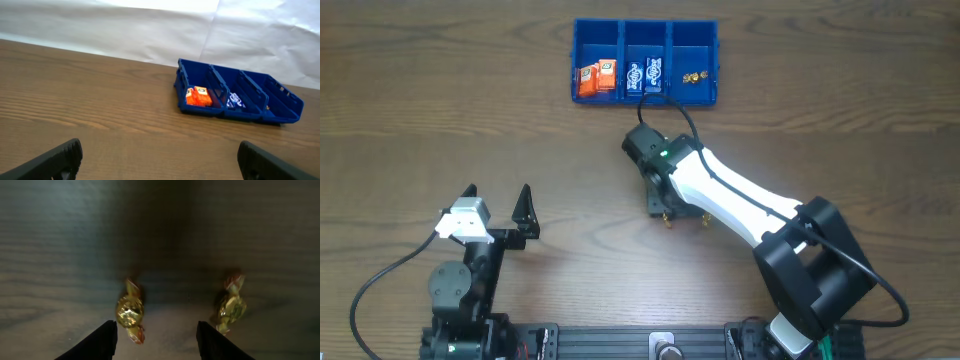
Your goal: Sort Candies Into Trays
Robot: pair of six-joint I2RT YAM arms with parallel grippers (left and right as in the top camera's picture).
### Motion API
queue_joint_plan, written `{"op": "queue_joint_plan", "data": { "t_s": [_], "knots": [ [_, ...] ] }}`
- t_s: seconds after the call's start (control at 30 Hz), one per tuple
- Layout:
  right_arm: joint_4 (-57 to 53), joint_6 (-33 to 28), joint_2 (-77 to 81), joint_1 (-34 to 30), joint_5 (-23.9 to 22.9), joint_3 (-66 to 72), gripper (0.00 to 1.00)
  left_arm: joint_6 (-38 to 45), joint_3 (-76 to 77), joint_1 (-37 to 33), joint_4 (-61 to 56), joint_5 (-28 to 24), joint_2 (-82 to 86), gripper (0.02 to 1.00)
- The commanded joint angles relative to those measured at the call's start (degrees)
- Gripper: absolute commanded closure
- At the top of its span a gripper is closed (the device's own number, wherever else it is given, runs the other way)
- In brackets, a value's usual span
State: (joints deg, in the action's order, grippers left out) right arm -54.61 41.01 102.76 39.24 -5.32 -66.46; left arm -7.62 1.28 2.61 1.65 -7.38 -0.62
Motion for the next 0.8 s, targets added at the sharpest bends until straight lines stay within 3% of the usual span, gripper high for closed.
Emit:
{"op": "queue_joint_plan", "data": {
  "t_s": [0.03, 0.8],
  "knots": [
    [1.14, 2.27, 0.11, 0.02, 1.68, 1.27, 0.461, 0.35, -1.01, -0.35, 2.08, -1.05, 0.35, 0.020],
    [5.55, 2.08, 4.33, 1.42, 3.74, 2.38, 0.531, 0.35, -1.01, -0.35, 2.08, -1.05, 0.35, 0.020]
  ]
}}
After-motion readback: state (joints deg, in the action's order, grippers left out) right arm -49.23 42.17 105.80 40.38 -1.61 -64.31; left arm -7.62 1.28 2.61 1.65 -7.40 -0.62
